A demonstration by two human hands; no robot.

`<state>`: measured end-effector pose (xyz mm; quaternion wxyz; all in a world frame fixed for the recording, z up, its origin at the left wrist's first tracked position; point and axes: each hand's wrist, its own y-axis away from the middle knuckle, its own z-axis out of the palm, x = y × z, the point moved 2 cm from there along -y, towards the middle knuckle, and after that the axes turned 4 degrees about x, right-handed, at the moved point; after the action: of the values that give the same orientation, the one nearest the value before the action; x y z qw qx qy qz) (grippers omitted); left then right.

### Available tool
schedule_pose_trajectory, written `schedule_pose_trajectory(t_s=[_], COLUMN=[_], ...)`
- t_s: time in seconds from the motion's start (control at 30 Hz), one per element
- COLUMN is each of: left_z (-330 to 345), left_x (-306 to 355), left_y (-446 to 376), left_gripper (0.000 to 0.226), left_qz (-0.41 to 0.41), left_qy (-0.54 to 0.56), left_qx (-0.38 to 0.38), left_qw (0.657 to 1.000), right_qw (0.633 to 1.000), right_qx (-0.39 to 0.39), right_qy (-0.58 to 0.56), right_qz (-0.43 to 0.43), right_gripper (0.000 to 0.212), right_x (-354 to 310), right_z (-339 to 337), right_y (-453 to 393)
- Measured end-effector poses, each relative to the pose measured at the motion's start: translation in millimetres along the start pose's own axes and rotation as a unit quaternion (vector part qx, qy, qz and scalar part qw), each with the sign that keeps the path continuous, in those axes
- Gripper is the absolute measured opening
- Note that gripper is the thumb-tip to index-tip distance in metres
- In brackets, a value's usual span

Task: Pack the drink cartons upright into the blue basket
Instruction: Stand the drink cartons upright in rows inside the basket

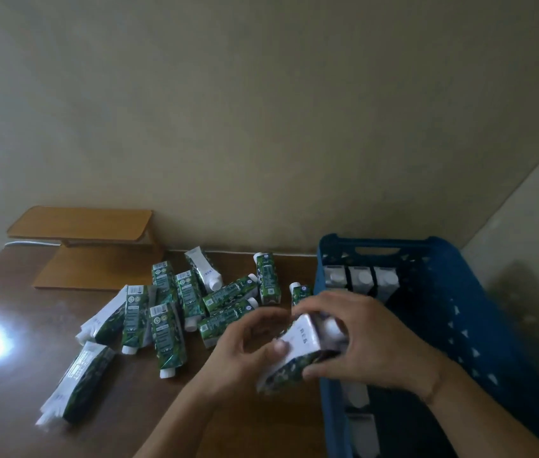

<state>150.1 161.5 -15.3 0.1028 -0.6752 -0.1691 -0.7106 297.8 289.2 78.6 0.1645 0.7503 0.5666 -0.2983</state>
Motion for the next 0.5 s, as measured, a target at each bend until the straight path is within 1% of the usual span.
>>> schedule_pose_trajectory(t_s=[0.03, 0.07, 0.1, 0.13, 0.17, 0.2, 0.23, 0.27, 0.3, 0.33, 0.37, 0.43, 0.47, 0.5], left_z=[8, 16, 27, 38, 51, 64, 75, 85, 93, 99, 104, 107, 107, 107], left_x=[0, 0, 0, 0, -2, -4, -8, -13, -16, -20, -23, -30, -33, -37], left_y=[-2, -3, -3, -2, -1, -1, -1, -2, -1, 0, 0, 1, 0, 0], left_gripper=[0.076, 0.072, 0.068, 0.067, 0.067, 0.065, 0.063, 0.060, 0.057, 0.054, 0.051, 0.050, 0.050, 0.051], left_qz=[0.001, 0.003, 0.006, 0.013, 0.024, 0.035, 0.047, 0.060, 0.073, 0.085, 0.091, 0.087, 0.085, 0.084], left_qy=[-0.007, -0.015, -0.027, -0.048, -0.075, -0.107, -0.139, -0.172, -0.199, -0.203, -0.185, -0.146, -0.140, -0.137], left_qx=[0.027, 0.046, 0.050, 0.039, 0.021, 0.007, -0.001, -0.006, -0.006, 0.001, 0.013, 0.033, 0.041, 0.044], left_qw=[1.000, 0.999, 0.998, 0.998, 0.997, 0.994, 0.989, 0.983, 0.977, 0.975, 0.978, 0.985, 0.986, 0.986], right_qw=[0.994, 0.976, 0.951, 0.923, 0.897, 0.878, 0.868, 0.868, 0.874, 0.877, 0.875, 0.869, 0.866, 0.863], right_qx=[0.069, 0.156, 0.247, 0.326, 0.388, 0.429, 0.451, 0.453, 0.435, 0.401, 0.357, 0.272, 0.247, 0.240], right_qy=[-0.079, -0.141, -0.172, -0.182, -0.177, -0.159, -0.123, -0.066, 0.013, 0.092, 0.157, 0.229, 0.244, 0.243], right_qz=[0.030, 0.048, 0.067, 0.088, 0.113, 0.141, 0.168, 0.190, 0.216, 0.248, 0.285, 0.344, 0.360, 0.372], right_gripper=[0.066, 0.065, 0.062, 0.059, 0.056, 0.055, 0.056, 0.057, 0.055, 0.052, 0.051, 0.051, 0.049, 0.048], right_x=[6, 15, 26, 37, 51, 65, 78, 93, 109, 124, 140, 169, 179, 190], right_z=[-14, -26, -38, -48, -58, -67, -76, -83, -88, -90, -89, -79, -72, -65], right_y=[9, 19, 27, 34, 39, 43, 44, 45, 44, 41, 37, 27, 22, 18])
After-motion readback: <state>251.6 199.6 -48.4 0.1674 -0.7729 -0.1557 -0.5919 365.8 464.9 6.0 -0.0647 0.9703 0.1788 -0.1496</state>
